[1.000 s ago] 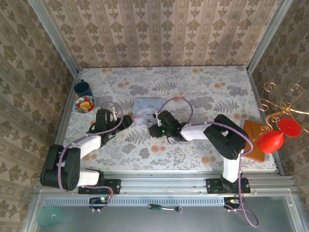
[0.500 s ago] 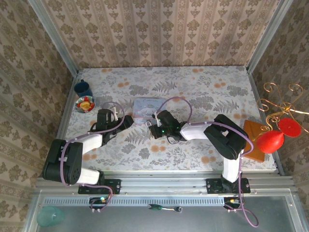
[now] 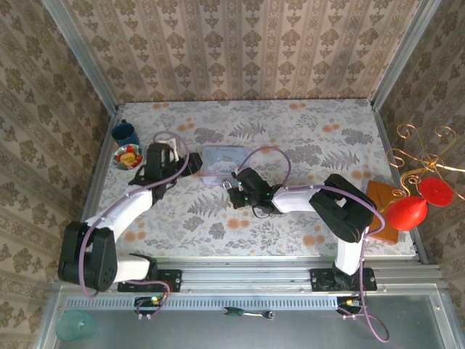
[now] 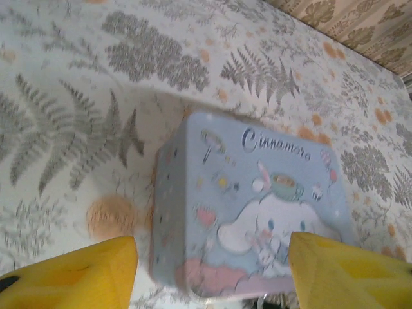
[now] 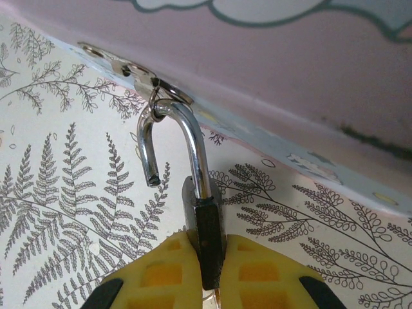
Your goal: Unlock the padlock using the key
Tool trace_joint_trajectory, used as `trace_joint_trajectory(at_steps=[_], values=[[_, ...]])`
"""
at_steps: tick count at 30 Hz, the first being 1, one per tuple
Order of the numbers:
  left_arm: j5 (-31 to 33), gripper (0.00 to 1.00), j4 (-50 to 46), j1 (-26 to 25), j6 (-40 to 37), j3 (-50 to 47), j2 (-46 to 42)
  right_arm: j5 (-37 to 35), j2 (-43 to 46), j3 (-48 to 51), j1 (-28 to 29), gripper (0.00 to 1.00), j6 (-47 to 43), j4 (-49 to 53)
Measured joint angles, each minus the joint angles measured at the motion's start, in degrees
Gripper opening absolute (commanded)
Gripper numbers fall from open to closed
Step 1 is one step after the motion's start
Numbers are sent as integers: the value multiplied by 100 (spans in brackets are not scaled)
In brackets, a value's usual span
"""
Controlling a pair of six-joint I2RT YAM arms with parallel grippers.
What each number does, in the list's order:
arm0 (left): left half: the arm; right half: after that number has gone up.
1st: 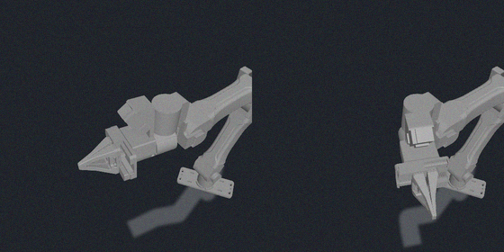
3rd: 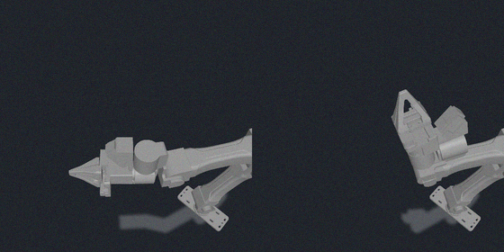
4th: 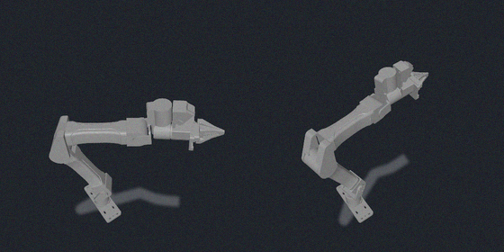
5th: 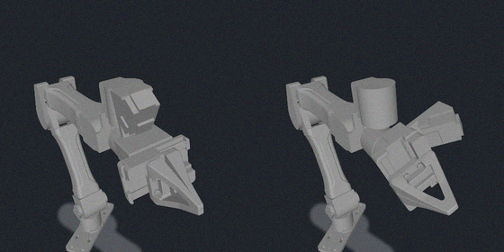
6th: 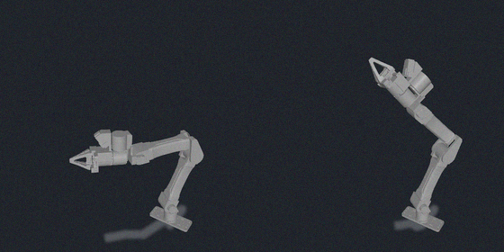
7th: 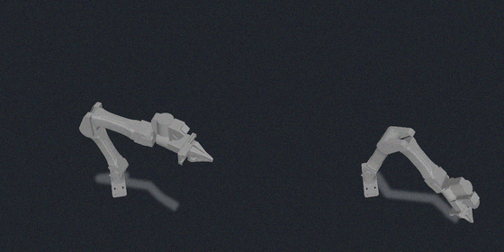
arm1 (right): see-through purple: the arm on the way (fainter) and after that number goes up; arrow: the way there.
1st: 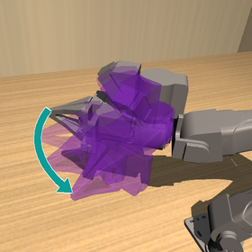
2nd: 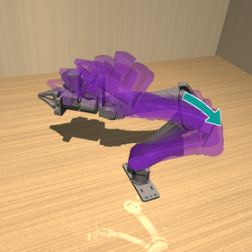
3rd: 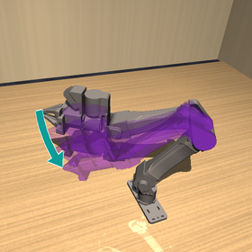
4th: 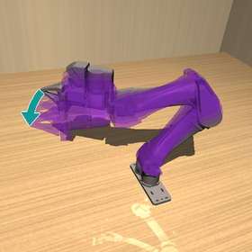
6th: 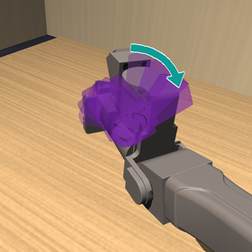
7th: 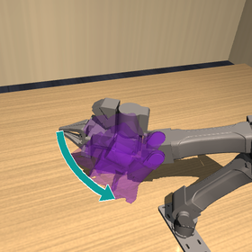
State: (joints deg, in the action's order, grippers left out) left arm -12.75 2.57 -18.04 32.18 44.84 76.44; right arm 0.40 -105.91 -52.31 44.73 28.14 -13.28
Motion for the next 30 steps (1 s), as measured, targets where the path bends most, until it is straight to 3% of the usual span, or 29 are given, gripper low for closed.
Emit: trace_joint_trajectory(at_steps=[6,13,17,30], values=[[63,72,-664,-107,-284,1432,1517,2,0,157,-52,0,282,-289],[-26,68,-1134,-396,-352,2046,2568,44,35,321,-234,0,426,-527],[-15,66,-1099,-654,-345,2149,2673,92,109,415,-400,0,479,-542],[1340,64,-577,-1440,439,1792,2553,295,225,590,-850,0,826,-597]])
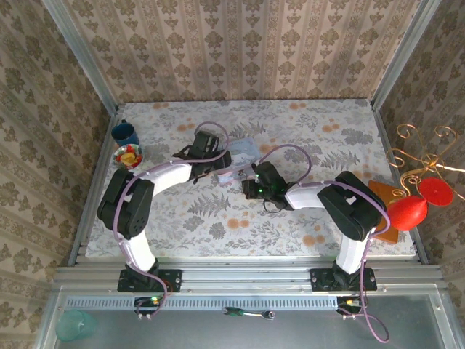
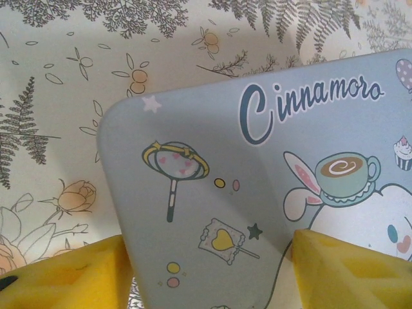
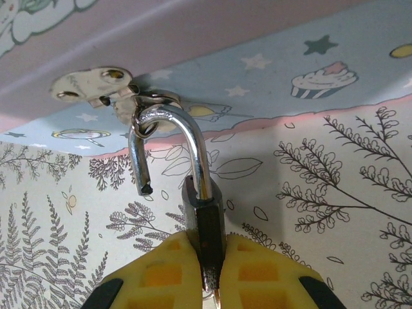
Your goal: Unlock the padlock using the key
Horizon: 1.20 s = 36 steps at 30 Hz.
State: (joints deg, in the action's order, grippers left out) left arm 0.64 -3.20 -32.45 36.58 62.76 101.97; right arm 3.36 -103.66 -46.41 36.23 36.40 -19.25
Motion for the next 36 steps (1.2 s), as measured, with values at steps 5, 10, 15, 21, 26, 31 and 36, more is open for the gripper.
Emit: trace_joint_trajectory(at_steps=[5,10,15,21,26,31,36], values=[[323,64,328,-256,295,-289,-120,61,20,85,-120,0,306,-118],[444,63,625,-455,420,-494,-177,175,20,118,-310,0,649,-192],[455,63,804,-586,494,-586,-177,184,11,157,-562,0,1001,-304],[382,63,911,-691,514,-619,-170,234,-63,164,-769,0,1412,-538],[345,62,990,-734,535,-654,-168,304,-164,162,-824,0,1641,-686],[326,62,1056,-734,553,-688,-164,315,-190,157,-824,0,1759,-739],[299,62,1080,-734,553,-691,-160,343,-227,111,-848,0,1766,-732]])
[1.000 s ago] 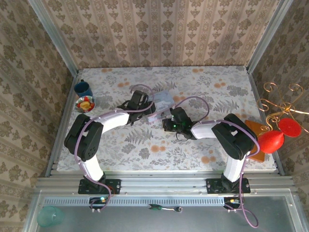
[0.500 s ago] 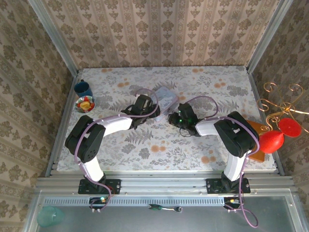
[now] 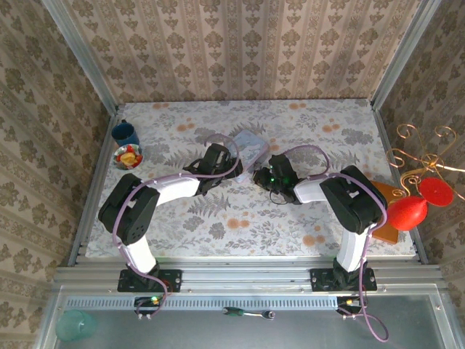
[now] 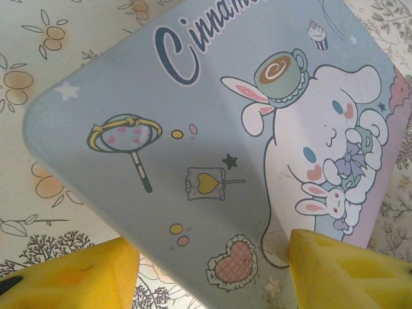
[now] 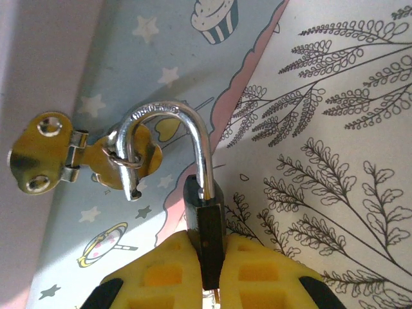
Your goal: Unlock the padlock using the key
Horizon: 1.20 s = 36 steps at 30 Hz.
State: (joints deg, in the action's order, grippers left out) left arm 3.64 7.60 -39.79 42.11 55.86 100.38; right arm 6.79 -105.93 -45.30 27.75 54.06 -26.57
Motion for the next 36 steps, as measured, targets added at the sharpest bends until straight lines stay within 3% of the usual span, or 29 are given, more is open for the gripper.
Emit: trace_joint_trajectory(at_steps=[13,32,36], values=[[-195,62,140,13,-4,-72,0,428,-26,-245,-369,0,13,133],[-431,63,103,127,-83,-83,-44,245,273,-334,-402,0,-361,415],[-424,64,212,127,-140,-533,-435,267,426,-319,-343,0,-597,522]])
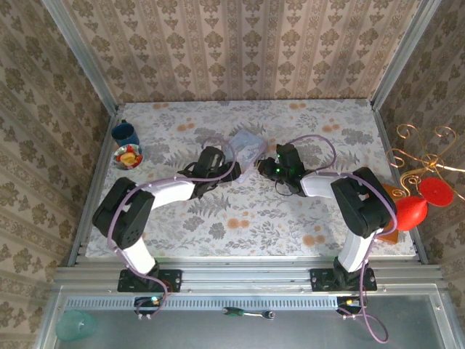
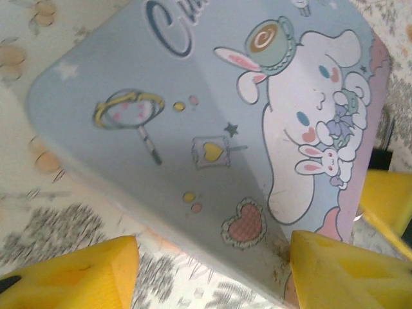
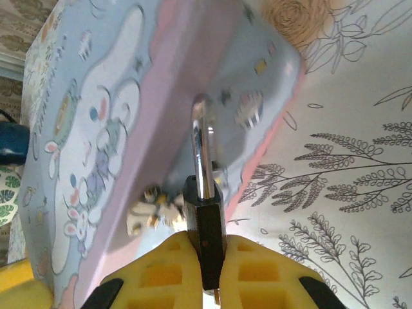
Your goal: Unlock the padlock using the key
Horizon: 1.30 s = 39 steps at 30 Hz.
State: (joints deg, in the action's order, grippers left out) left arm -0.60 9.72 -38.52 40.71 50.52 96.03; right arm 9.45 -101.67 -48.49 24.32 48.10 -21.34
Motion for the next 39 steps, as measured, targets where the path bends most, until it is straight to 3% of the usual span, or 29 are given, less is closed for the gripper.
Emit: trace_joint_trajectory(at_steps=[16,24,30,39], values=[[302,70,70,0,-815,-1694,-1768,-503,1298,96,1132,0,-1394,1751],[476,78,538,11,-1556,-2782,-3206,-782,2282,361,1818,0,-1808,2865],[470,81,557,125,-1915,-2822,-3958,-951,2811,361,2323,0,-1906,3644],[144,83,619,426,-1956,-3171,-4656,-1049,2813,363,3069,0,-1482,4378]])
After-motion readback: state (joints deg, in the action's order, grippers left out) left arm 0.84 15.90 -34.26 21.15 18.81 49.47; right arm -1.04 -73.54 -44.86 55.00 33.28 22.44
